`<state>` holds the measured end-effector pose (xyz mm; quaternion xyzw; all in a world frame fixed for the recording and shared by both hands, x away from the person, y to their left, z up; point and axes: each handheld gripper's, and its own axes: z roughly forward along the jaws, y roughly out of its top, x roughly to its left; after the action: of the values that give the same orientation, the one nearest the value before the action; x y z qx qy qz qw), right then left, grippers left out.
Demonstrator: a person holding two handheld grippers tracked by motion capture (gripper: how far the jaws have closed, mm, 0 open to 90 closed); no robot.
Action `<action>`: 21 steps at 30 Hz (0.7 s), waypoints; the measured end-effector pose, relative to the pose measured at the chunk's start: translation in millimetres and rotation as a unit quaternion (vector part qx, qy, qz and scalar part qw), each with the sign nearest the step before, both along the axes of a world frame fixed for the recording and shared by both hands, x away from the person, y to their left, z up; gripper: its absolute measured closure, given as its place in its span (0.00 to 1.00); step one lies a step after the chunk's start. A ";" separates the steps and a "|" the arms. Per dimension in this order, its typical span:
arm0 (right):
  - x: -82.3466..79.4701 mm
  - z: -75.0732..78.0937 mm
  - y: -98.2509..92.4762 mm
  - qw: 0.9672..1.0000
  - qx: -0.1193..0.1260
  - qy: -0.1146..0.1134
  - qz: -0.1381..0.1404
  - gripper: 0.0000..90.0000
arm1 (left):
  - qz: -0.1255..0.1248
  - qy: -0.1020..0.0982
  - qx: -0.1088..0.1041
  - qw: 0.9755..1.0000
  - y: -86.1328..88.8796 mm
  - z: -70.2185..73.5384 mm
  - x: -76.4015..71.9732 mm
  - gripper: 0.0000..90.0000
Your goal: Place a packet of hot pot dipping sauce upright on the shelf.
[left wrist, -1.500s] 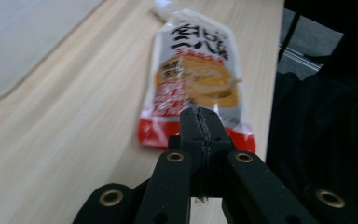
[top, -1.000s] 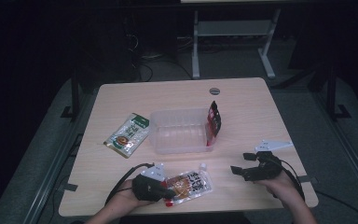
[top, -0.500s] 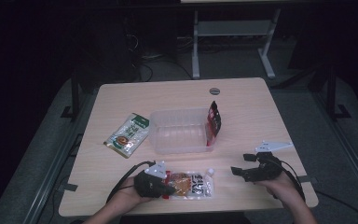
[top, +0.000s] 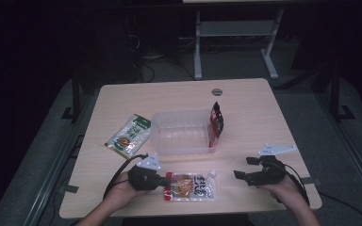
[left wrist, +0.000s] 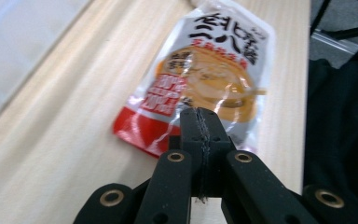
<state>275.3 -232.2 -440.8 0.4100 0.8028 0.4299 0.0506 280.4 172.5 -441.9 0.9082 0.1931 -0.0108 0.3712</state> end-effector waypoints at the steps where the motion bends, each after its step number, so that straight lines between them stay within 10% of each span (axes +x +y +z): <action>1: -1.5 -0.1 -0.1 1.000 0.000 0.001 0.001 0.19 | -0.002 -0.003 0.006 1.000 0.3 -0.4 2.2 1.00; 21: -13.5 -3.1 14.4 1.000 -0.006 0.010 0.028 0.19 | -0.019 0.004 0.048 0.999 -10.5 -12.8 7.3 1.00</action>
<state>261.8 -217.8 -443.9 0.3912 0.8169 0.4225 0.0328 287.7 162.0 -454.7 0.9283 0.1779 -0.0122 0.3263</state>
